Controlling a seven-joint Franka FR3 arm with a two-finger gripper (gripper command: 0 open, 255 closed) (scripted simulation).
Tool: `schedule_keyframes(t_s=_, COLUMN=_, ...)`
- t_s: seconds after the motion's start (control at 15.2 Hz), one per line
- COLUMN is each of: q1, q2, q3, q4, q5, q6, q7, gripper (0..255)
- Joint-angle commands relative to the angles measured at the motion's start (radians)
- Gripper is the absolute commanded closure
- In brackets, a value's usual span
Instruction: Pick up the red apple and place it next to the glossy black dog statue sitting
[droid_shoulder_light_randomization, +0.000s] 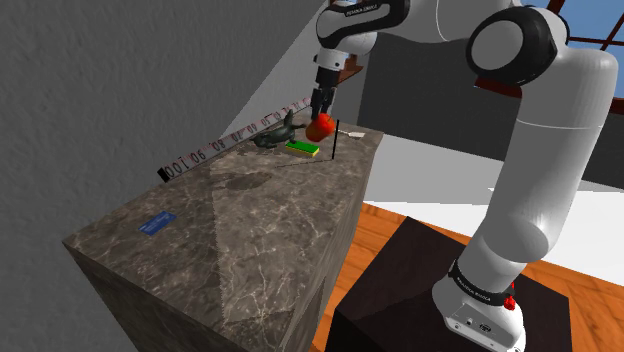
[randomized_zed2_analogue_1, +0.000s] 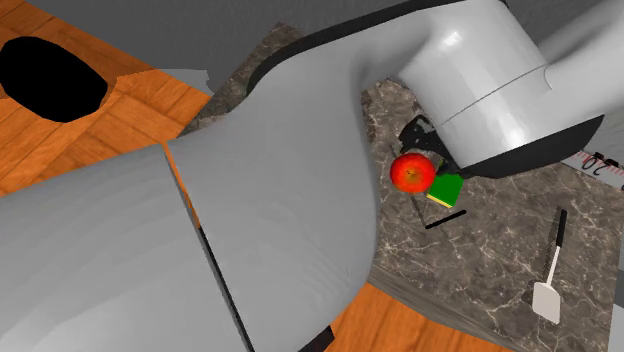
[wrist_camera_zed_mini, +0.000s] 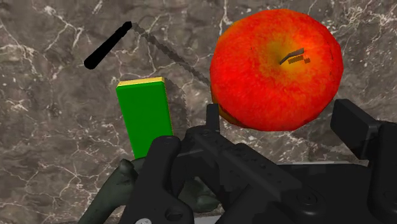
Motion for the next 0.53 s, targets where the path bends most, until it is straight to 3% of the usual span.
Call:
schedule_keyframes(t_s=0.0, q1=0.001, q2=-0.002, q3=0.001, q4=-0.031, q5=0.001, q6=0.029, q7=-0.005, gripper=255)
schedule_keyframes(t_s=0.46, q1=0.002, q2=0.014, q3=0.003, q4=-0.102, q5=0.010, q6=0.116, q7=-0.021, gripper=255)
